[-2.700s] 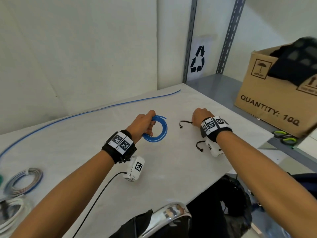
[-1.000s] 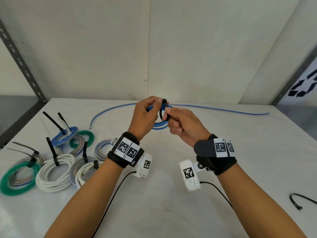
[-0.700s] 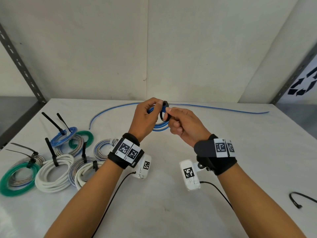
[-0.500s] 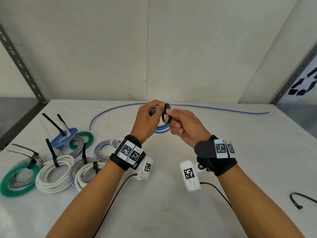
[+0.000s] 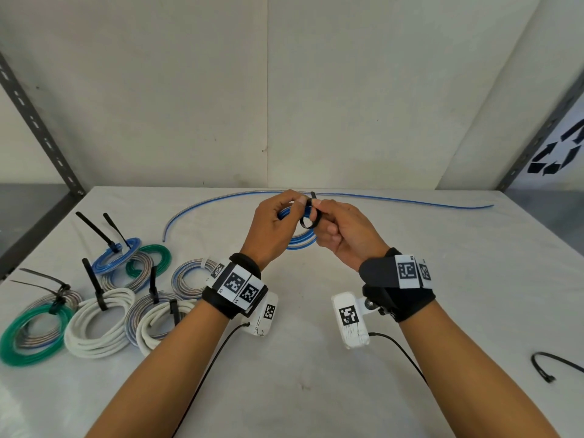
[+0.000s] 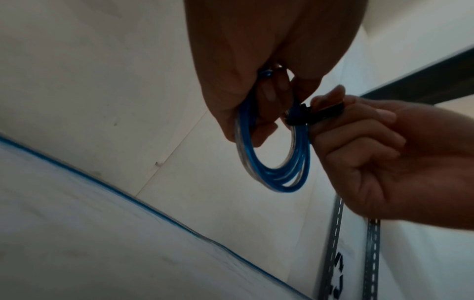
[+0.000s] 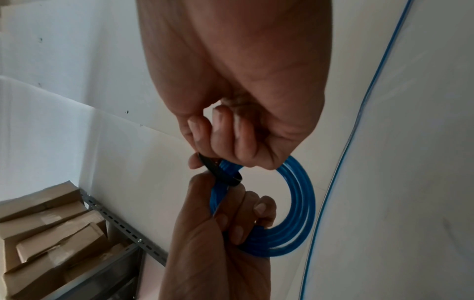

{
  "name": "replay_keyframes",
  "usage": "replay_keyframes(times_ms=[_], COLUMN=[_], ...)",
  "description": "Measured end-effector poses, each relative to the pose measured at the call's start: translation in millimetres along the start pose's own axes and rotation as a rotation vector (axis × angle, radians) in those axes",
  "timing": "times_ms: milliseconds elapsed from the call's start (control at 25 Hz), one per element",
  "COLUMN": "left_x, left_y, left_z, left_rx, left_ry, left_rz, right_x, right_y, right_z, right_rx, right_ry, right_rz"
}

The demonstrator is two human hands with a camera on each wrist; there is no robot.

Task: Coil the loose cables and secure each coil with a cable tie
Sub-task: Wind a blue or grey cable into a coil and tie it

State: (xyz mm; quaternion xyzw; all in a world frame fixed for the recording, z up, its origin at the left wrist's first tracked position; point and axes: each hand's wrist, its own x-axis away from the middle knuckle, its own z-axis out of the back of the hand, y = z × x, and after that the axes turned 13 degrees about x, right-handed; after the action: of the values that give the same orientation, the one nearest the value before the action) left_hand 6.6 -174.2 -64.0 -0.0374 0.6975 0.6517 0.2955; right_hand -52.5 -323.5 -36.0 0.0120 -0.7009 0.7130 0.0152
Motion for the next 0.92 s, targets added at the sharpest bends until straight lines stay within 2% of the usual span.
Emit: replay_keyframes(times_ms=[160,400,680,800,920], left_x=[-1.7,-0.5,0.5,2.5,-1.6], left_y=[1.6,3.4,0.3,0.9,0.3], left_z=[-0.6,-3.0,-3.9,-7.0,-4.4], left_rx=[0.092,0.079,-0.074,-0.102,-0.063], left_ry=[0.056,0.050,0.006,-0.027,0.002], left_rz=[0.043,0.041,-0.059,-0.073,-0.004], right_x=[3.0,0.9,1.5,2.1,-1.6], right_y=[1.9,7.0,5.0,3.7,5.0], right_z=[3.5,0.4,2.6,4.2,2.0], right_rx=[0.024,0.108,-0.004,0.084,0.346], right_ry=[-0.035,-0.058,-0.020,0.057,0.355], right_rz=[-0.004,0.019,0.004,0.024,0.112])
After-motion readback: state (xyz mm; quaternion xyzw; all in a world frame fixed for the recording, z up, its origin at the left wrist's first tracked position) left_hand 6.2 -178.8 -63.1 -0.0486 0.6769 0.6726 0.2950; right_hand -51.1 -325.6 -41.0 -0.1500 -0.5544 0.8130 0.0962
